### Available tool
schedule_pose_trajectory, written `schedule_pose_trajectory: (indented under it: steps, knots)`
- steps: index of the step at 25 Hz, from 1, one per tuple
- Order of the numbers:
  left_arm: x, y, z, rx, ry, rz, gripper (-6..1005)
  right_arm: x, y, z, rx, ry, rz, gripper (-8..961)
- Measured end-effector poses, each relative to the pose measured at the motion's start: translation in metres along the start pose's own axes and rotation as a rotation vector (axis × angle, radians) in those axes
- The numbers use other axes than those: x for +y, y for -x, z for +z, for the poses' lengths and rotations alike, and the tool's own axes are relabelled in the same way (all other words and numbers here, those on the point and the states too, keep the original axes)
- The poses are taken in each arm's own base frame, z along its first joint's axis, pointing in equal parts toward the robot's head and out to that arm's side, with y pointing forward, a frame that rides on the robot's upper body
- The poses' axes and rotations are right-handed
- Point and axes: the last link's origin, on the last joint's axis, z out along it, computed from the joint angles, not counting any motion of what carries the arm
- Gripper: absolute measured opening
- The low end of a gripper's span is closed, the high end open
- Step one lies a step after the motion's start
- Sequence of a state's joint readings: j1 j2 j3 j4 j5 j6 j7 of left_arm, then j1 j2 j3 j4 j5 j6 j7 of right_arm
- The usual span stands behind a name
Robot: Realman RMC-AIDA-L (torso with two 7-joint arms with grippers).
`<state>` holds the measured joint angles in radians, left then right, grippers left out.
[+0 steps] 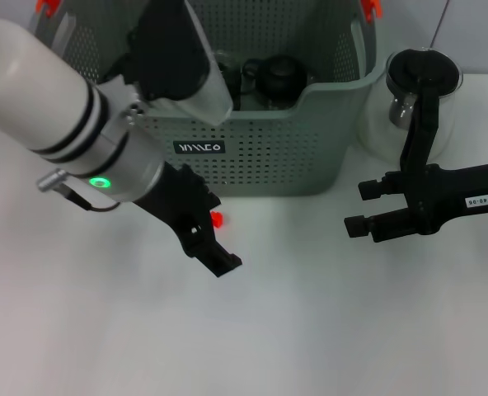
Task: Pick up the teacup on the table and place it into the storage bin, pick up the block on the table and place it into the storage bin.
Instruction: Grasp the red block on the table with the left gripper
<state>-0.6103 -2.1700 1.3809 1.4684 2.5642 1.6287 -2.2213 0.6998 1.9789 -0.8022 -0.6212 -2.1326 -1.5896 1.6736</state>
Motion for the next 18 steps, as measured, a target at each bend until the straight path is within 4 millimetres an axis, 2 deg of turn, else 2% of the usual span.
schedule_pose_trajectory:
  steps: [8,18]
  knots:
    - [-0.015,-0.002,0.032,-0.029,-0.001,-0.152,936,0.000,-0.001,0.002,-0.005,-0.004,0.010,923]
    - [-0.022,-0.008,0.039,-0.046,-0.044,-0.330,918,-0.001,0.003,0.001,-0.003,-0.006,0.000,922]
